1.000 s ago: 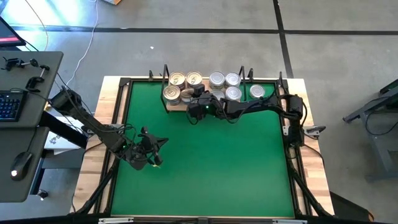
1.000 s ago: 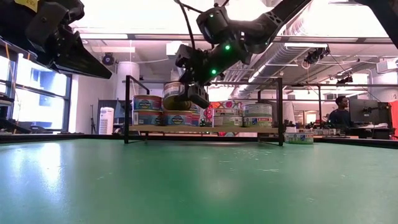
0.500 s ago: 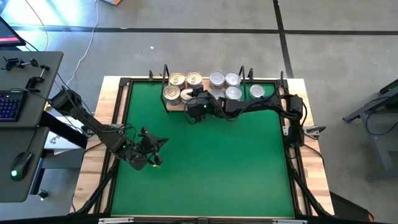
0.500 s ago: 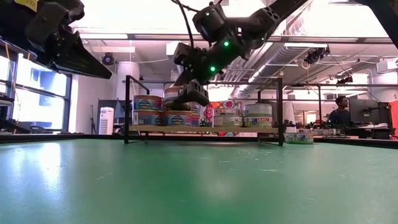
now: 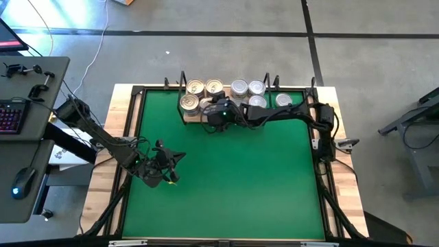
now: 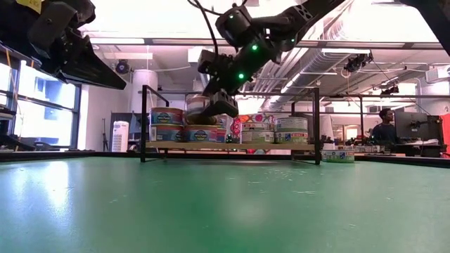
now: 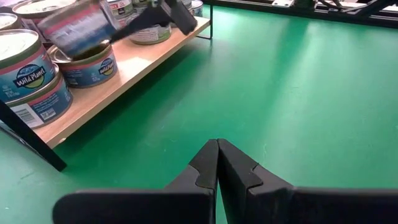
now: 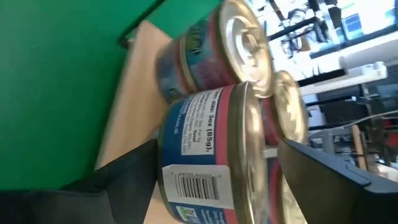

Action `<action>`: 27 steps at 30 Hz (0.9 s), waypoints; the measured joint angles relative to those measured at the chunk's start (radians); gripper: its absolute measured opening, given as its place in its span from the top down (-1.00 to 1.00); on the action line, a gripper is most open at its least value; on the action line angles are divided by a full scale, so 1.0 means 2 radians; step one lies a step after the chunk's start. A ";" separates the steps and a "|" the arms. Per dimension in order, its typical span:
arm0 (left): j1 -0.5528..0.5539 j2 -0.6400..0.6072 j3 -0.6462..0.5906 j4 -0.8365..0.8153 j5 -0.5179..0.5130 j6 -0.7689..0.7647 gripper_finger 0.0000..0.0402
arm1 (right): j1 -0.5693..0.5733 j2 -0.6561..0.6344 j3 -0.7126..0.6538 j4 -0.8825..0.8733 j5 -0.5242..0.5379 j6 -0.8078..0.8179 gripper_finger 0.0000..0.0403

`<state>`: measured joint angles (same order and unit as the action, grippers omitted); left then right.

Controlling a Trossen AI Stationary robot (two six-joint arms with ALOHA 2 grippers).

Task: Stack canned seafood by type on shelf
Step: Stack the blue pink tuna can on top of the other blue pink tuna can on the shelf

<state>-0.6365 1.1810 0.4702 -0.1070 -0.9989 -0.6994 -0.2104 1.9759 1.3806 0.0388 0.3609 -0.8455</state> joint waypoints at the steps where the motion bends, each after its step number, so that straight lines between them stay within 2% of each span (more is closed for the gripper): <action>1: 0.000 0.000 0.000 0.000 0.000 0.000 1.00 | 0.000 0.000 0.000 -0.005 -0.002 0.000 -0.58; 10: 0.000 0.000 0.000 0.000 0.001 -0.003 1.00 | -0.002 0.000 0.003 -0.011 -0.053 0.005 -0.58; 18: 0.000 0.000 0.000 0.000 0.001 -0.003 1.00 | -0.014 0.000 0.004 -0.010 -0.012 0.021 -0.58; 27: 0.000 0.000 0.000 0.000 0.001 -0.003 1.00 | -0.012 0.000 0.004 0.014 -0.014 0.033 -0.58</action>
<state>-0.6365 1.1812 0.4706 -0.1078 -0.9974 -0.7048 -0.2348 1.9762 1.3888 0.0668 0.3333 -0.7788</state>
